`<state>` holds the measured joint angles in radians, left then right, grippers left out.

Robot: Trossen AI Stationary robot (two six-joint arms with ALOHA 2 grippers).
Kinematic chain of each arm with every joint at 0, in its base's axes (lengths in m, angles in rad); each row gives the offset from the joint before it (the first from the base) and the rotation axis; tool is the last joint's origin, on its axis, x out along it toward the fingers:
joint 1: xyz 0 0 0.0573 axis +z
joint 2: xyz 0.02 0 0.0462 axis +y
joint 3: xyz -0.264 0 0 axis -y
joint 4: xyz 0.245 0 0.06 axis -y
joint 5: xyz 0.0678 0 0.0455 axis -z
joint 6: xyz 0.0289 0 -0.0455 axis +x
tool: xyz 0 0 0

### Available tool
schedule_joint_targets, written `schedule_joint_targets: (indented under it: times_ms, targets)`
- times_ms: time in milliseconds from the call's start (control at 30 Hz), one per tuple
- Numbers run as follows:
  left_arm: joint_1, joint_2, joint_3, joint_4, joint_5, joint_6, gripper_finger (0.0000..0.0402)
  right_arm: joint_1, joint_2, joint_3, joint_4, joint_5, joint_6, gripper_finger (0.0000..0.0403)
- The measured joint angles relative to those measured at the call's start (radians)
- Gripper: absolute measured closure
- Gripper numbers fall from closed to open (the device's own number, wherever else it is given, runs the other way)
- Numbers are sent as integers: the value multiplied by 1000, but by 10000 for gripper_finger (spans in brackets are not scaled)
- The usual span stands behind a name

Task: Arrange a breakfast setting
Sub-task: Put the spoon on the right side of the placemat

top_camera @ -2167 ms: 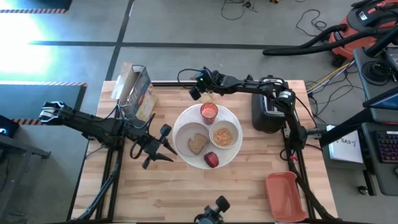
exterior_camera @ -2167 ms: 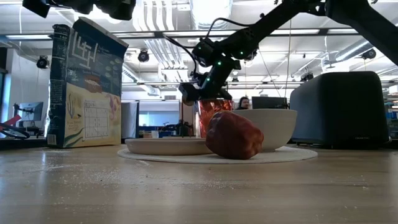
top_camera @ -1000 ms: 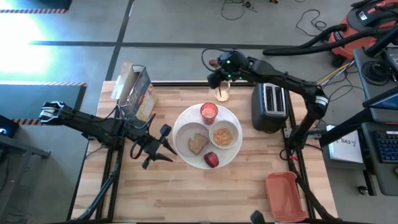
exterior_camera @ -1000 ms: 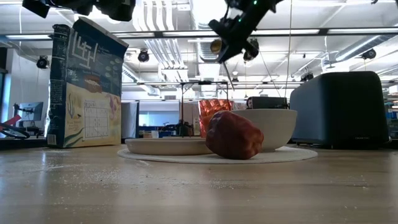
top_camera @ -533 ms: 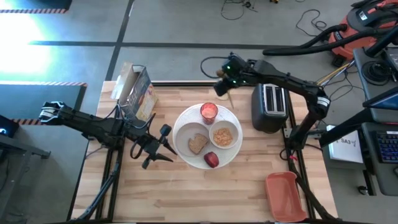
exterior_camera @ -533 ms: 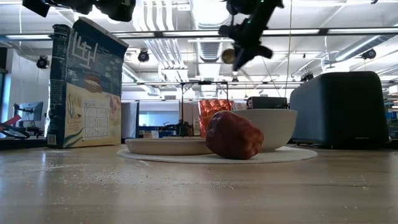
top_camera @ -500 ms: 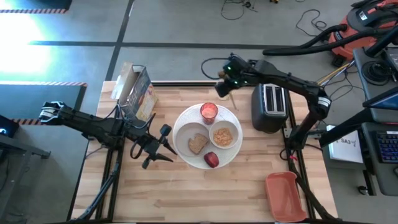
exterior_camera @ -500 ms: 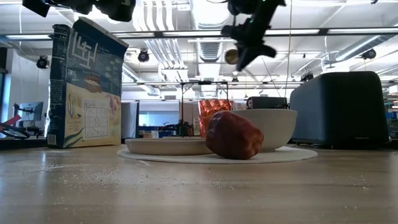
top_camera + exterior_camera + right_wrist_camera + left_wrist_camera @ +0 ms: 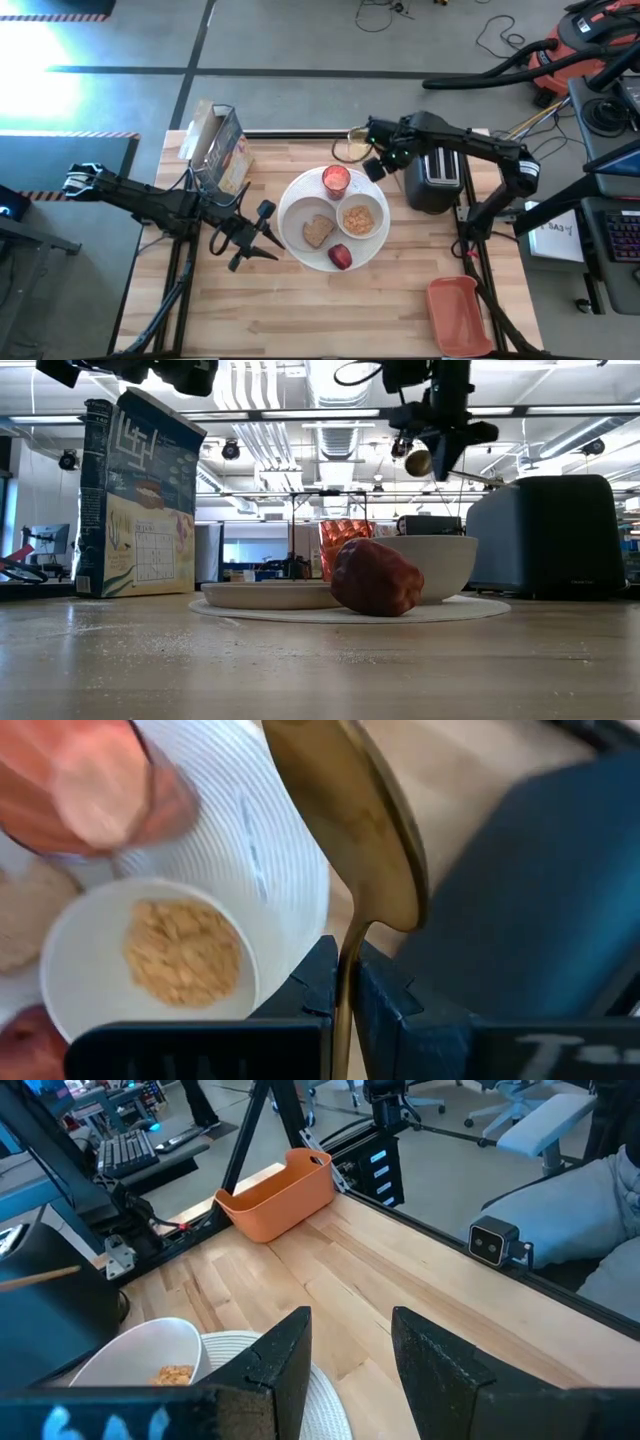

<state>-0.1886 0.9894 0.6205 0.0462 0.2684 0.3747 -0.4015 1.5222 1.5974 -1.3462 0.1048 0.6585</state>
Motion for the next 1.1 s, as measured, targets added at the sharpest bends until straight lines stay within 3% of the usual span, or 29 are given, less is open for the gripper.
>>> schedule_joint_targets:
  times_ms: [400, 600, 733, 900, 1100]
  targets:
    - [0, 0, 0, -2, 0, -17, 277, 93, -112, -281, 12, -32, 199, 391]
    - [0, 0, 0, 3, 0, -17, 277, 127, -188, -472, 201, -123, 298, 390]
    - [0, 0, 0, 4, 1, -18, 277, 147, -234, -562, 278, -117, 350, 390]
    - [0, 0, 0, 5, 1, -17, 277, 179, -264, -594, 280, -105, 417, 390]
    - [0, 0, 1, 5, 1, -17, 277, 202, -268, -519, 291, -50, 420, 390]
